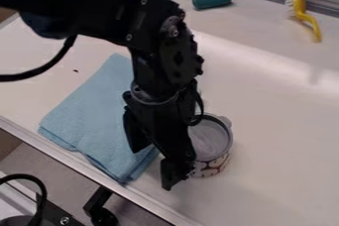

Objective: Move the object from middle of the table to up side

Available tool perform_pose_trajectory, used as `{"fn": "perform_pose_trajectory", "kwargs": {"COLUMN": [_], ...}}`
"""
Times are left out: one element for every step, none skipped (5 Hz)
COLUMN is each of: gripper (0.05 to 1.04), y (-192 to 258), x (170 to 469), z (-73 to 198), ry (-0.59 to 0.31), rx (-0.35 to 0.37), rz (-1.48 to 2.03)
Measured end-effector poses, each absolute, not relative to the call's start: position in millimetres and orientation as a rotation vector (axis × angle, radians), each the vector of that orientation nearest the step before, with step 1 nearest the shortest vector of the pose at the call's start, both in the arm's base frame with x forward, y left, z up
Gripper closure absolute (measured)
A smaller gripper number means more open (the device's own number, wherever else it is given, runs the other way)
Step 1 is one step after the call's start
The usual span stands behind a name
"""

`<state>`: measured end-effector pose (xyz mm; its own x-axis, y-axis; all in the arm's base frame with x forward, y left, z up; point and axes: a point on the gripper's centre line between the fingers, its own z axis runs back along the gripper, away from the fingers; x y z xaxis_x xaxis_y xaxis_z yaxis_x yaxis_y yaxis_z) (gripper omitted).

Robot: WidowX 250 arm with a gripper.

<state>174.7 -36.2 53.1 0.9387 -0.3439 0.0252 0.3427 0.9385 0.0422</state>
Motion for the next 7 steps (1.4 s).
{"fn": "perform_pose_trajectory", "kwargs": {"gripper": [0.083,0.083,0.083,0.083,0.083,0.083,0.083], "y": [-46,-51,-58,-66,-72,-78,-85], "x": [184,191,203,212,226,239,256], "z": [52,55,53,52,51,52,52], "ry": [-0.038,-0.072,-0.078,-0.098,-0.126,-0.153,-0.192], "rx": [0.028,0.035,0.027,0.024,0.027,0.026,0.019], "rz": [-0.297,-0.266,-0.230,-0.204,-0.179,-0.158,-0.127]}}
